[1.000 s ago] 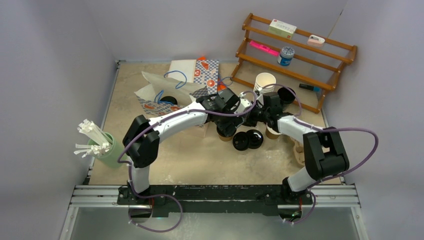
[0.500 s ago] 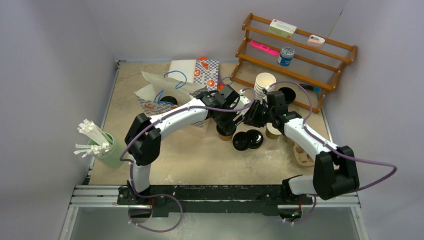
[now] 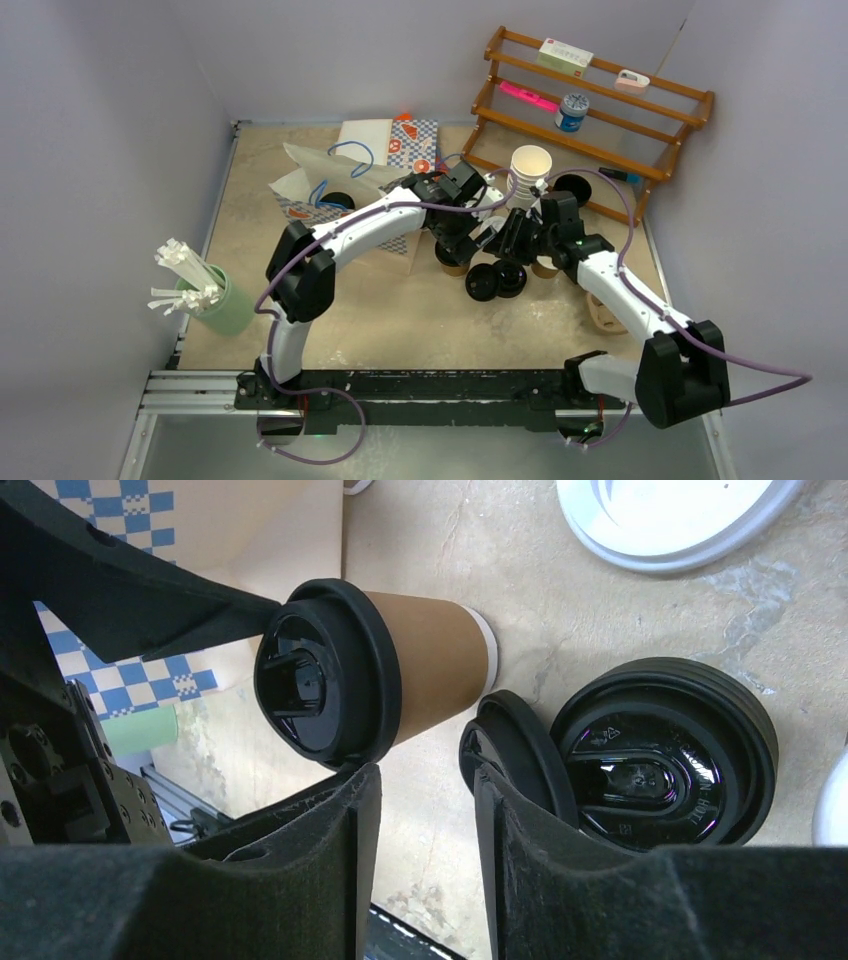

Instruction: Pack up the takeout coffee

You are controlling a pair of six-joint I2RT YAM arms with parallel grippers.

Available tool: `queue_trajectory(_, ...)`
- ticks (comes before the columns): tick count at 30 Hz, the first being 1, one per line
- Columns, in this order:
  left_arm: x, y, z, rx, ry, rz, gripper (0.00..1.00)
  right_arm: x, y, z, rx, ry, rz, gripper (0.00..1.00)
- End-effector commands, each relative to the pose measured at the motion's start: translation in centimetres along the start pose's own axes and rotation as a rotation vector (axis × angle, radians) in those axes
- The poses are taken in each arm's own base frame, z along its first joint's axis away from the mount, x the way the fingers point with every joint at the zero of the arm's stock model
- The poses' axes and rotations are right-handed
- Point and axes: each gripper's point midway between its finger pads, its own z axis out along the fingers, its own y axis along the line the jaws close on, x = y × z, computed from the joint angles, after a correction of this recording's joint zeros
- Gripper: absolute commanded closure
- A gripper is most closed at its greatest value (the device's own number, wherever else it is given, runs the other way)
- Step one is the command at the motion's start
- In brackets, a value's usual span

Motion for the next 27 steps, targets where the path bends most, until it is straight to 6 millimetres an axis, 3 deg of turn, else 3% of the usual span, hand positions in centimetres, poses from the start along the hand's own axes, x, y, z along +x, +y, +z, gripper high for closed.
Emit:
queue_trajectory(1,1.9,-0.5,0.1,0.031,0.085,-0.043,0.12,0.5,0.3,-0.4,-0.027,0.011,-0.024,0.57)
queue_trajectory(8,0.1,-1.2,-1.4,0.06,0.035,-0.075,0.08,0.2,0.8,-0.5,-0.045,0.008,-0.036,0.42)
queue_trajectory(15,-2.1,-1.5,-3.5,0.066,-0.027,-0.085,0.06,0.0,1.0,-0.3,-0.058,0.017,-0.064,0.41)
queue_trajectory(22,-3.2,-1.5,-5.0,0.057,-0.061,-0.099,0.06,-0.3,1.1,0.2,-0.055,0.03,-0.061,0.4)
queue_trajectory(27,-3.3,-1.0,-8.0,0.015,-0.114,-0.145,0.18,-2.4,2.4,-1.2,-0.062,-0.046,-0.168,0.27)
